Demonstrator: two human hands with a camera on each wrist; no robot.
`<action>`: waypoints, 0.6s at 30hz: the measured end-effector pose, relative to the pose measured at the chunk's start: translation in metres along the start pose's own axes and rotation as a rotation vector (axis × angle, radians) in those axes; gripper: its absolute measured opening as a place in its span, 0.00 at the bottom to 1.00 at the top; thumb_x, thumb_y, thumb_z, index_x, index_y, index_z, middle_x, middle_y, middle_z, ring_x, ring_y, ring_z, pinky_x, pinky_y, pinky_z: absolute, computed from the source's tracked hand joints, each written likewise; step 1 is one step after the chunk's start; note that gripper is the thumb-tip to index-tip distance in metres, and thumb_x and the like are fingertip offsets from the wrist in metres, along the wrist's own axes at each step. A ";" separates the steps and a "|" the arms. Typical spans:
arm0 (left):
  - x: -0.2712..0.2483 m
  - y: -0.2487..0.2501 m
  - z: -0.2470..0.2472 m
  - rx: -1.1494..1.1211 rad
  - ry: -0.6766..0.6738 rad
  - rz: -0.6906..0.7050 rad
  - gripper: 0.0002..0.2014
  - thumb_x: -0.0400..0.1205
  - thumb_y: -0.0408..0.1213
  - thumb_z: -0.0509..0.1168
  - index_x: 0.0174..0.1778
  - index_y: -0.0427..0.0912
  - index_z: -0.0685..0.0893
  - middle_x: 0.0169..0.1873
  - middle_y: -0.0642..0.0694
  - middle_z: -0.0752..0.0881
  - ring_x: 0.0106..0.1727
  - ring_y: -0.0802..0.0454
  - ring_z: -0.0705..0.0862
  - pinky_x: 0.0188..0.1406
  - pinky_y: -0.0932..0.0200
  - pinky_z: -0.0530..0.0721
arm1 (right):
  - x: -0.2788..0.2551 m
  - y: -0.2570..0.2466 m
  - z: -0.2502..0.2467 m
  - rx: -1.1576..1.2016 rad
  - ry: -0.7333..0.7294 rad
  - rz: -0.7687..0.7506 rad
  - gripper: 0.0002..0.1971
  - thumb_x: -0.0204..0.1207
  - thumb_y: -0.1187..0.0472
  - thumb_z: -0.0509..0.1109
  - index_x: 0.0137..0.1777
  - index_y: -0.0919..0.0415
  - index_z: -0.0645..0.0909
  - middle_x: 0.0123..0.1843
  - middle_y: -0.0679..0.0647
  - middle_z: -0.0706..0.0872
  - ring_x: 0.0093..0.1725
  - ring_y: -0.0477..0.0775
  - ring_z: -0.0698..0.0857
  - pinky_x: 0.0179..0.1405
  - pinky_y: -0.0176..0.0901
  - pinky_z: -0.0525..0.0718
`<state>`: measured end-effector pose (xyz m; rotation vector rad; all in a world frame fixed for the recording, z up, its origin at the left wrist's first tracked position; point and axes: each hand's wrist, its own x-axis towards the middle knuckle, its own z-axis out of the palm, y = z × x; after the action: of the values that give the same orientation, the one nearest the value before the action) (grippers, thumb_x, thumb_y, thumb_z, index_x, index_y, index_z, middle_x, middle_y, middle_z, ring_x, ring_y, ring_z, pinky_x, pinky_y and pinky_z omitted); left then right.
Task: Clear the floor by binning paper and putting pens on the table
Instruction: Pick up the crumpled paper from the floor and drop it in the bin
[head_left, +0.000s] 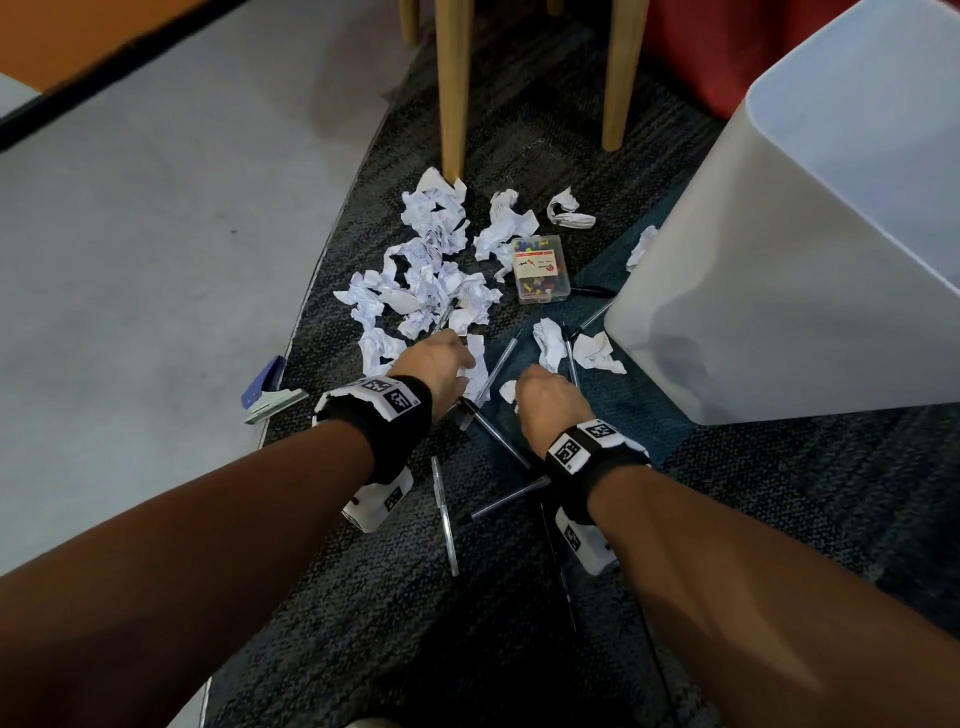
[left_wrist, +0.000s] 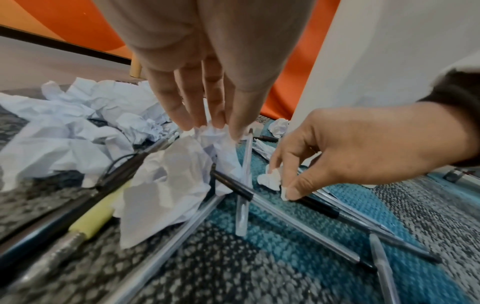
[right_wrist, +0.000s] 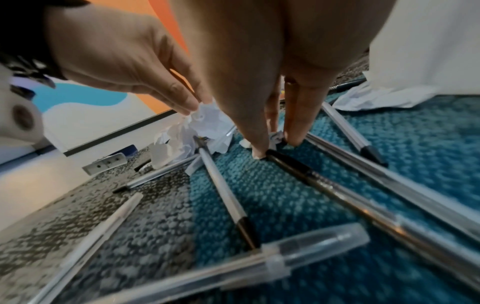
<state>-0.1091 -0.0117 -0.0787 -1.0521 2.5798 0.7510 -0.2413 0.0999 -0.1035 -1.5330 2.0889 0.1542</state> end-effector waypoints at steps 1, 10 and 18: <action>-0.001 -0.001 -0.001 -0.005 0.014 -0.003 0.14 0.83 0.36 0.64 0.65 0.42 0.82 0.66 0.44 0.77 0.65 0.45 0.79 0.65 0.57 0.73 | 0.000 0.001 0.000 -0.004 -0.012 0.015 0.10 0.78 0.75 0.63 0.57 0.72 0.80 0.60 0.65 0.82 0.59 0.67 0.85 0.54 0.55 0.82; -0.006 0.014 -0.010 -0.041 0.032 -0.015 0.07 0.80 0.37 0.66 0.48 0.40 0.89 0.54 0.44 0.85 0.56 0.45 0.83 0.58 0.54 0.80 | -0.013 0.008 0.008 -0.002 0.024 0.048 0.09 0.77 0.61 0.67 0.52 0.64 0.82 0.56 0.59 0.85 0.55 0.64 0.85 0.52 0.50 0.81; -0.004 0.023 -0.010 0.010 -0.088 -0.099 0.10 0.80 0.42 0.67 0.40 0.39 0.78 0.44 0.40 0.84 0.49 0.41 0.82 0.47 0.52 0.79 | -0.014 0.000 0.005 0.126 0.009 0.119 0.08 0.76 0.62 0.69 0.53 0.61 0.77 0.52 0.62 0.87 0.51 0.65 0.87 0.48 0.50 0.82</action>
<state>-0.1223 -0.0012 -0.0601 -1.1094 2.4363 0.7413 -0.2369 0.1140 -0.1005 -1.3392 2.1547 0.0571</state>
